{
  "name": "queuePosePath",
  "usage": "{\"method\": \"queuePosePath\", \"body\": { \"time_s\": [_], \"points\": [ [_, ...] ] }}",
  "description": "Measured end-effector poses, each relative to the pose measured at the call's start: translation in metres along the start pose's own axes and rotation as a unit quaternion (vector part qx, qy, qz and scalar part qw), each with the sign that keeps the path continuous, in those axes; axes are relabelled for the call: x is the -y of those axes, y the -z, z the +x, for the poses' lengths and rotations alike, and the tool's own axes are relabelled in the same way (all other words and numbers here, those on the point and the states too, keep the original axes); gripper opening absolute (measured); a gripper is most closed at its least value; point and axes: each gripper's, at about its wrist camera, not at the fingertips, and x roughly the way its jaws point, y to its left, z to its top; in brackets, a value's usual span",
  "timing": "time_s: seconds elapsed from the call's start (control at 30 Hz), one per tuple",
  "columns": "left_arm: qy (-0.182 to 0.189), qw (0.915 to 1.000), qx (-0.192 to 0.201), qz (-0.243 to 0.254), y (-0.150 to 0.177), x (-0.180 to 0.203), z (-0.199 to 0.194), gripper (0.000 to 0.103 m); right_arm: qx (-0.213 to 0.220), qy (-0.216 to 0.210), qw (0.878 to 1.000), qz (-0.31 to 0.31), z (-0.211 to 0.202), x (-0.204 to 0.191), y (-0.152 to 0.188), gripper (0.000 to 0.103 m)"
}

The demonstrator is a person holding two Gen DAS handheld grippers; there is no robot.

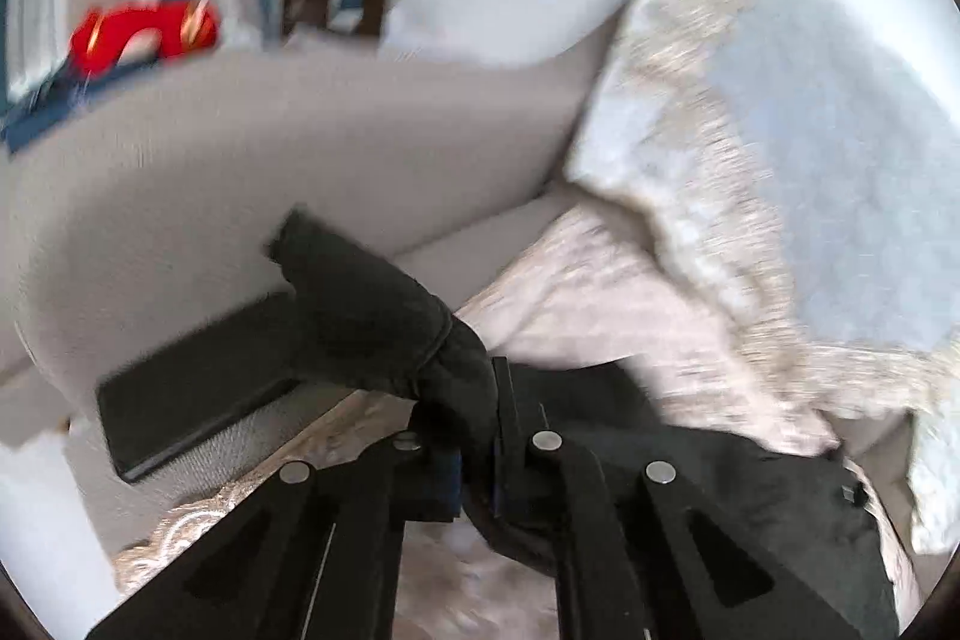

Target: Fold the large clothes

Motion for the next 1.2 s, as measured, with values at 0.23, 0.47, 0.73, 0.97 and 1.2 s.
{"method": "queuePosePath", "body": {
  "time_s": [0.23,0.47,0.73,0.97,1.2],
  "points": [
    [0.093,0.9924,0.026,0.076,-0.007,0.113,-0.082,0.006,0.026,-0.01,0.999,0.021,-0.022,0.019,0.008,0.083],
    [0.189,0.9745,-0.05,0.111,0.055,0.237,-0.087,0.011,0.044,0.0,0.998,0.045,-0.041,0.042,0.018,0.083],
    [0.305,0.9095,-0.179,0.218,0.164,0.301,-0.085,0.029,0.052,0.014,0.996,0.076,-0.057,0.069,0.034,0.083],
    [0.228,0.9357,-0.102,0.249,0.119,0.238,-0.075,0.066,0.052,-0.037,0.993,0.1,-0.042,0.078,0.011,0.083],
    [0.169,0.9057,-0.145,0.361,0.153,0.243,-0.01,0.069,0.061,-0.119,0.986,0.096,0.01,0.07,-0.08,0.083]
  ]
}}
